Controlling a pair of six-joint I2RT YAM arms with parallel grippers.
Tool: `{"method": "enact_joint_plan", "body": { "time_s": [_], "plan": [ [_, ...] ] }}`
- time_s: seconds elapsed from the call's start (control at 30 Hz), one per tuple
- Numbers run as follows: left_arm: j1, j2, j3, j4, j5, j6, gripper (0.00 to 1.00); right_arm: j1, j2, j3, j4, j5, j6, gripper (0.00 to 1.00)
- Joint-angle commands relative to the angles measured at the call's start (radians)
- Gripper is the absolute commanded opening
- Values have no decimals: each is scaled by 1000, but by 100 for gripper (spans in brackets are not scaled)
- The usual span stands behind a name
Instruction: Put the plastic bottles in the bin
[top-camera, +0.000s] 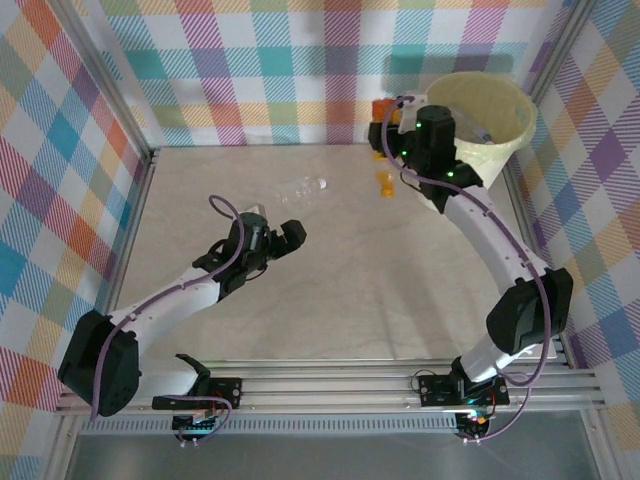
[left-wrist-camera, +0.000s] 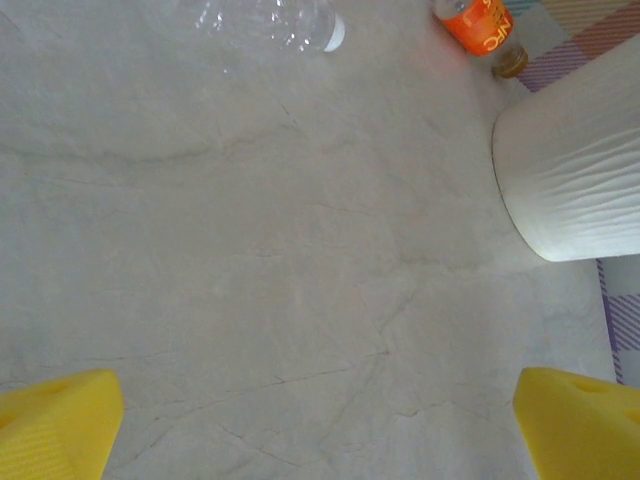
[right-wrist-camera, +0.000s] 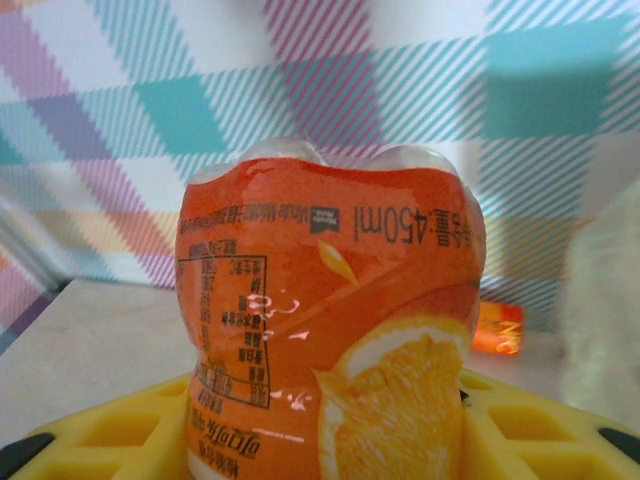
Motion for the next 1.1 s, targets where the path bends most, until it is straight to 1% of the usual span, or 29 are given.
{"method": "enact_joint_plan", "body": {
  "time_s": [0.0, 0.13, 0.27, 0.33, 0.5, 0.67, 0.77, 0.87, 0.97, 1.07],
  "plan": [
    [9, 7, 37, 44, 23, -16, 100, -85, 0, 101, -4, -27, -13, 51],
    [9, 7, 26, 56, 18, -31, 100, -173, 39, 208, -56, -73, 20, 51],
    [10, 14, 24, 66, 33, -34, 100, -248, 112, 363, -120, -127, 94, 50],
    [9, 17, 25, 66, 41, -36, 100, -271, 150, 434, -130, -112, 106, 50],
    [9, 9, 24, 61, 36, -40, 100, -321, 271, 596, -144, -25, 118, 51],
    [10, -10, 16, 36, 11, -38, 100, -341, 393, 699, -115, 23, 48, 52],
    [12, -20, 22, 9, -21, -45, 100, -343, 443, 735, -110, 34, -11, 53],
    [30, -2, 78, -96, -80, -87, 100, -345, 467, 737, -114, 7, -78, 54],
    [52, 59, 161, -173, -106, -90, 100, -347, 471, 704, -127, -46, -138, 56],
    [86, 144, 257, -226, -96, -89, 100, -347, 479, 668, -132, -77, -191, 58]
  ]
}}
